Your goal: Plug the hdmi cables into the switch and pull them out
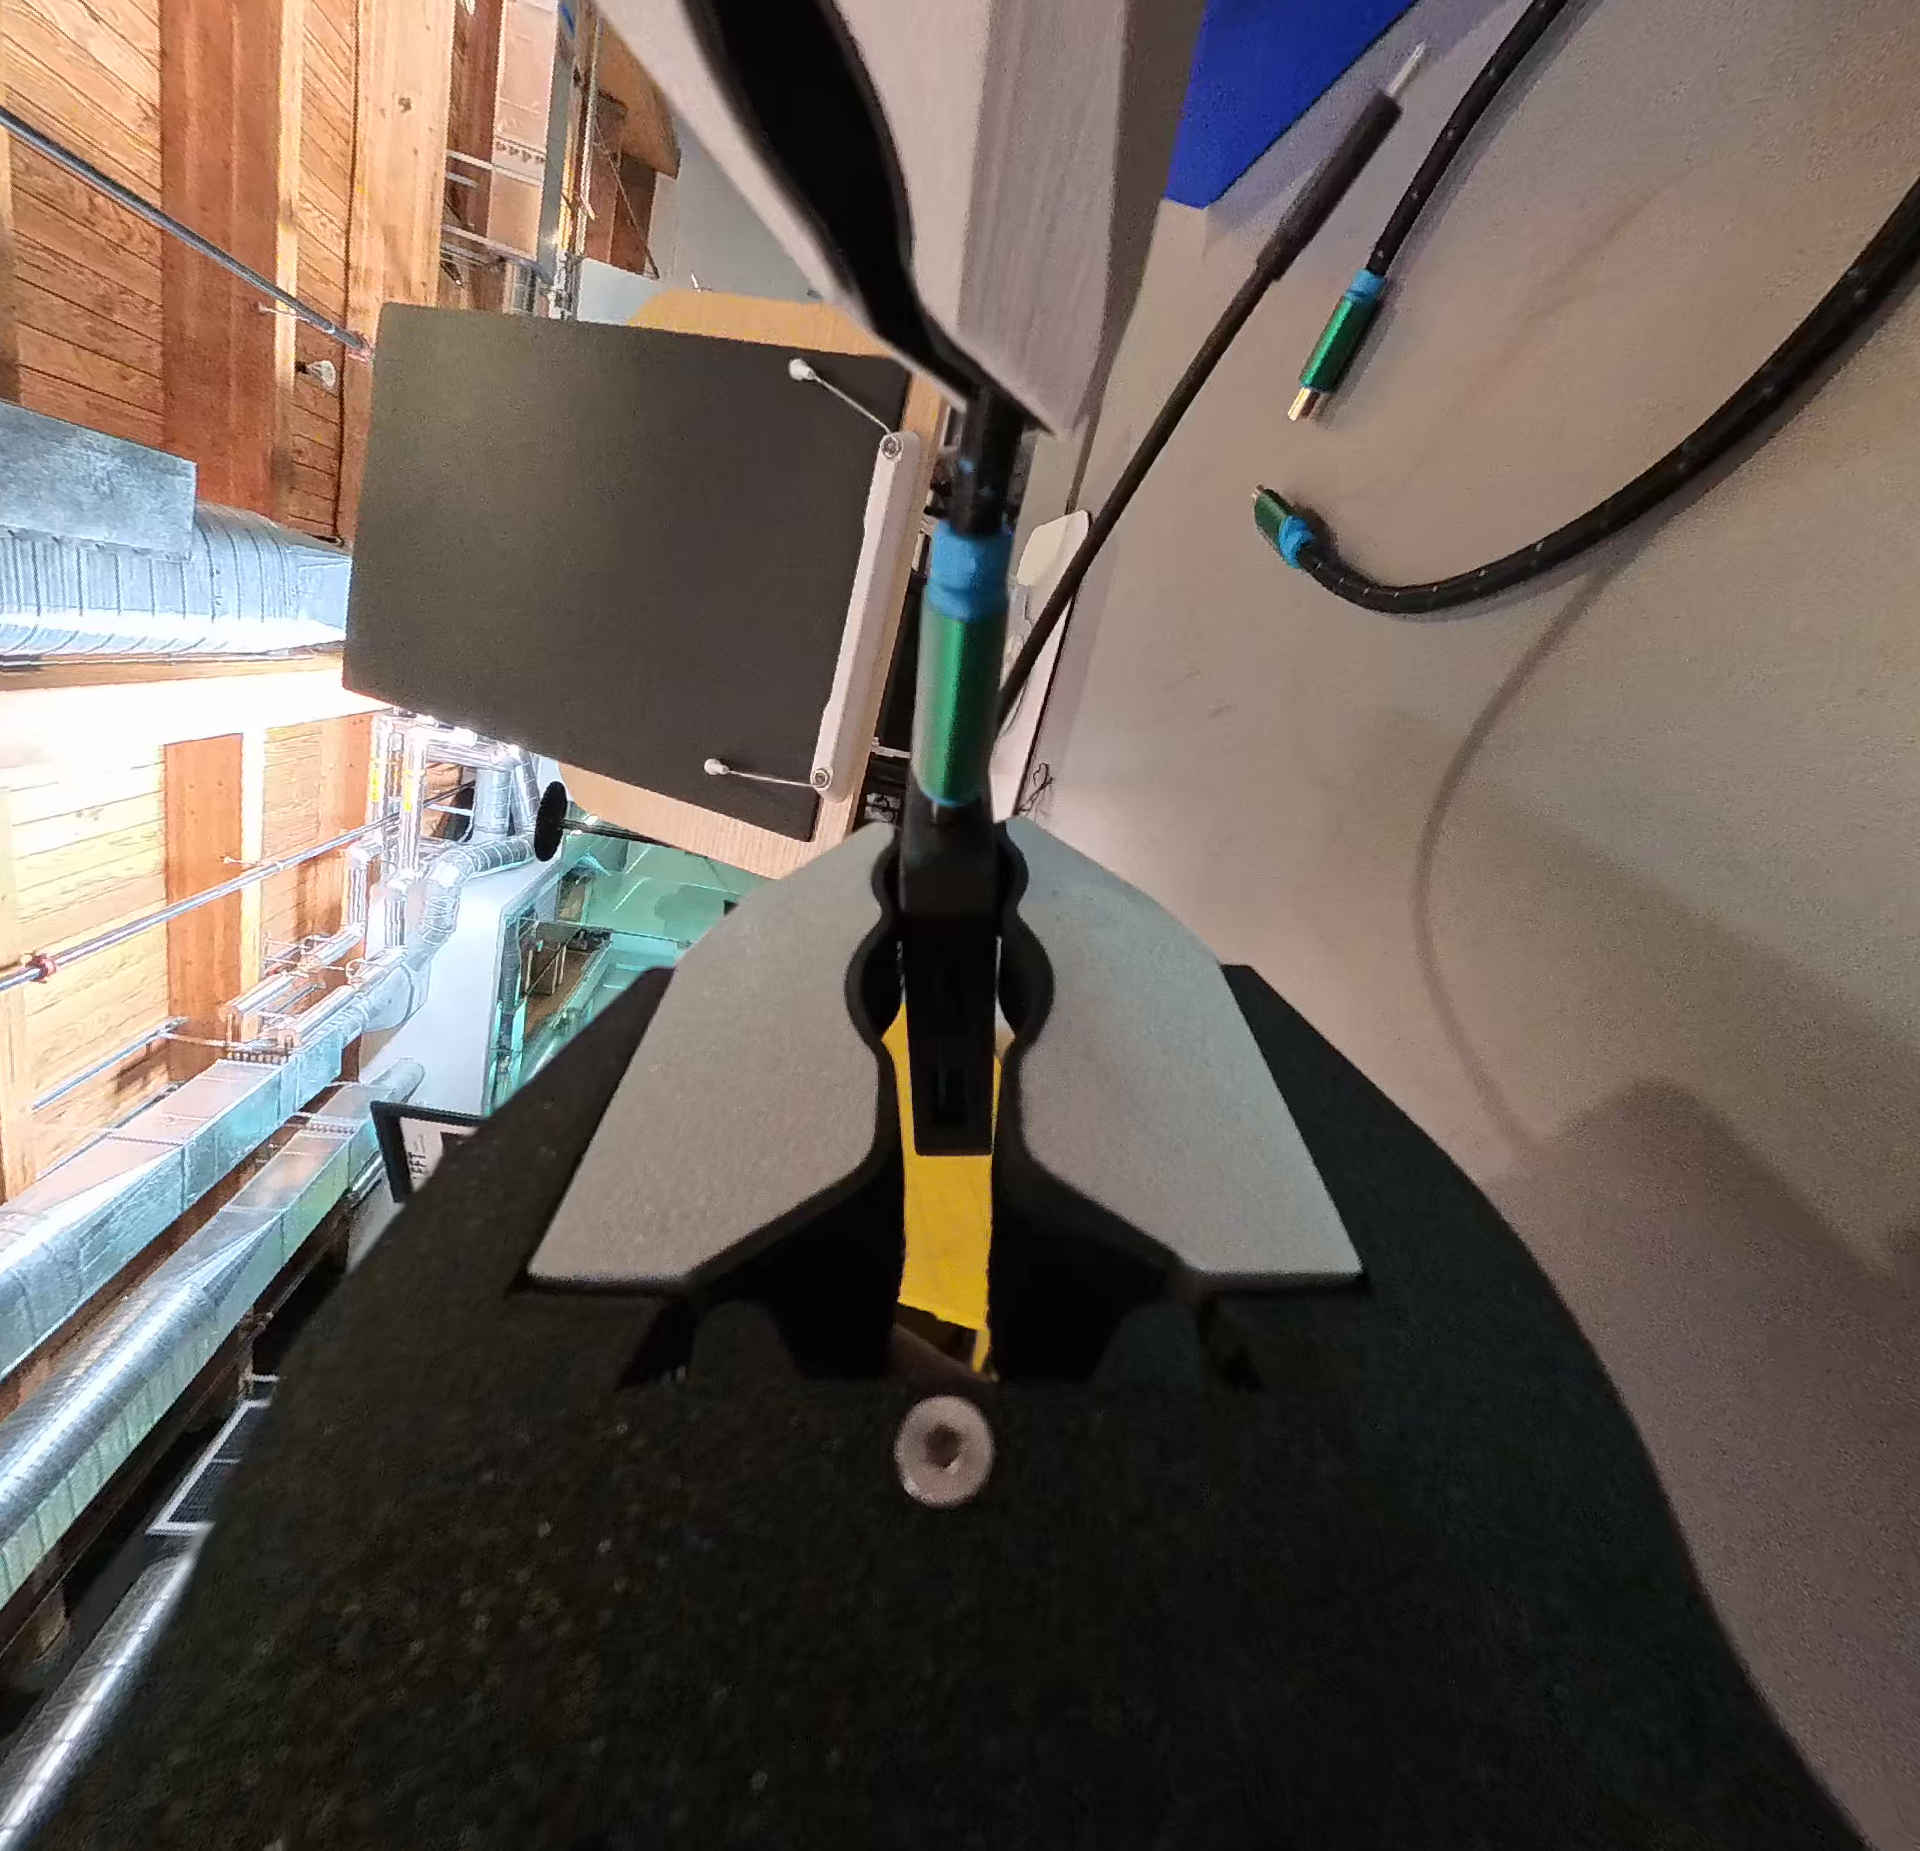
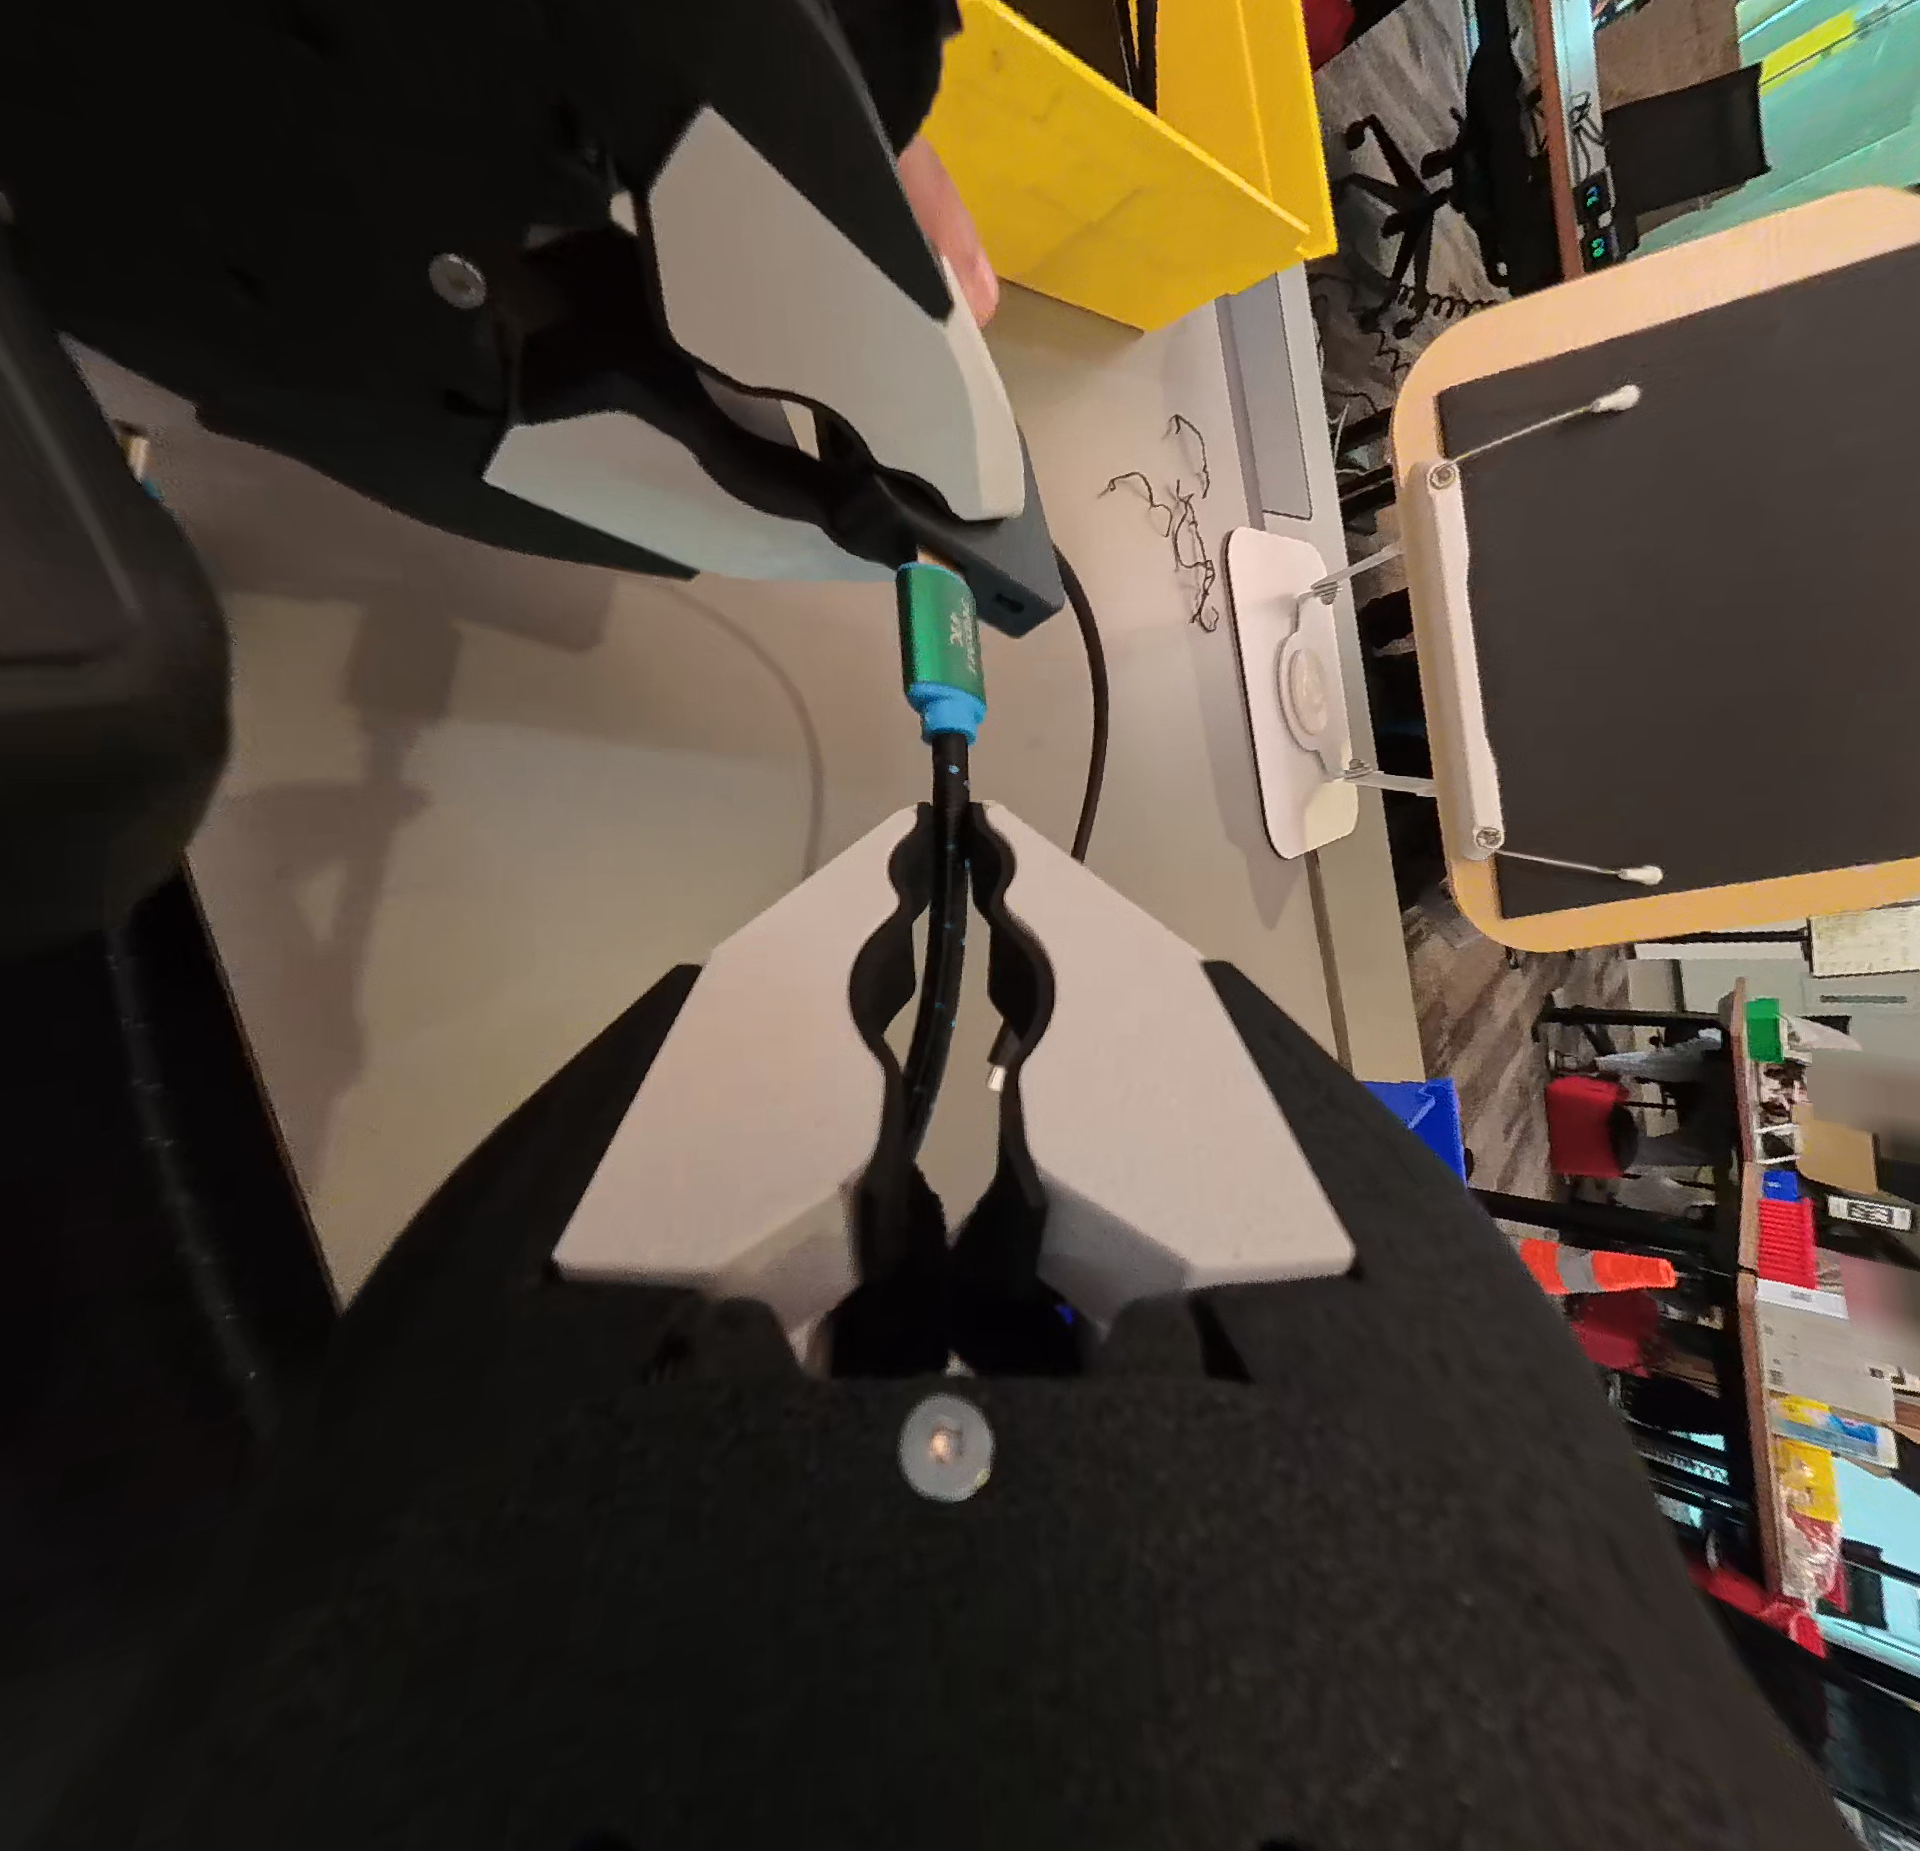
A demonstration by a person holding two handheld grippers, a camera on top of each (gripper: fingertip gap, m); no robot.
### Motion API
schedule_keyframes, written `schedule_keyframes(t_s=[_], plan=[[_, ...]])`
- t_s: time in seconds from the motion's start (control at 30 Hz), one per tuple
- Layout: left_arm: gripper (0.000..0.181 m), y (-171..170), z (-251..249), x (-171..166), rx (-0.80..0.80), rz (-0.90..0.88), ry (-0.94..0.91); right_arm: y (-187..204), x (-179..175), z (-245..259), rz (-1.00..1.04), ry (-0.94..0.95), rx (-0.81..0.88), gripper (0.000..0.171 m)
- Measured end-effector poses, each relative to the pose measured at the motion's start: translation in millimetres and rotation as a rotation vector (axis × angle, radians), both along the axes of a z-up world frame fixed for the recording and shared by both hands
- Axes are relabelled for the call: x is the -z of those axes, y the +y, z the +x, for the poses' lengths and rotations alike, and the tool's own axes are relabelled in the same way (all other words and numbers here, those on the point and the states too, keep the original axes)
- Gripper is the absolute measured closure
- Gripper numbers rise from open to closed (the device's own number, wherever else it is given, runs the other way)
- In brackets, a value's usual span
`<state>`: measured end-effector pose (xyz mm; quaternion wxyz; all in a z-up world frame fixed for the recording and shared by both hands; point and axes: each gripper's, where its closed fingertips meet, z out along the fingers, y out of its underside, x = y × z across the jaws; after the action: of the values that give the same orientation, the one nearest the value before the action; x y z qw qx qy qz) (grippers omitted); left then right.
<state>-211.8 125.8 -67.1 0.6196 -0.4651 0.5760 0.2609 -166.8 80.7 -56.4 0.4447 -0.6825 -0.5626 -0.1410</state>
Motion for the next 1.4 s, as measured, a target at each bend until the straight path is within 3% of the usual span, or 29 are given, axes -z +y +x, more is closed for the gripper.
schedule_keyframes(t_s=[0.23, 0.6, 0.73, 0.83, 1.4], plan=[[0.169, -1.7, 2.4, 1.2, 0.037, -0.029, -0.051, -1.2, -0.9, -1.9, -0.056, 0.118, -0.023, 0.166], [0.169, 0.0, 0.5, -0.2, 0.028, -0.033, -0.078, -3.7, -3.2, -9.5, -0.271, 0.488, -0.033, 0.166], [0.168, 4.9, 0.2, 1.9, -0.006, -0.113, -0.139, 1.8, -8.0, -13.4, -0.407, 0.723, -0.006, 0.165], [0.168, 2.8, 4.6, 2.1, 0.005, -0.106, -0.139, 1.1, -4.7, -17.7, -0.548, 0.844, 0.009, 0.145], [0.170, -6.6, 13.5, 7.8, 0.073, -0.120, -0.121, 2.1, -1.7, -20.3, -0.437, 0.765, -0.025, 0.152]])
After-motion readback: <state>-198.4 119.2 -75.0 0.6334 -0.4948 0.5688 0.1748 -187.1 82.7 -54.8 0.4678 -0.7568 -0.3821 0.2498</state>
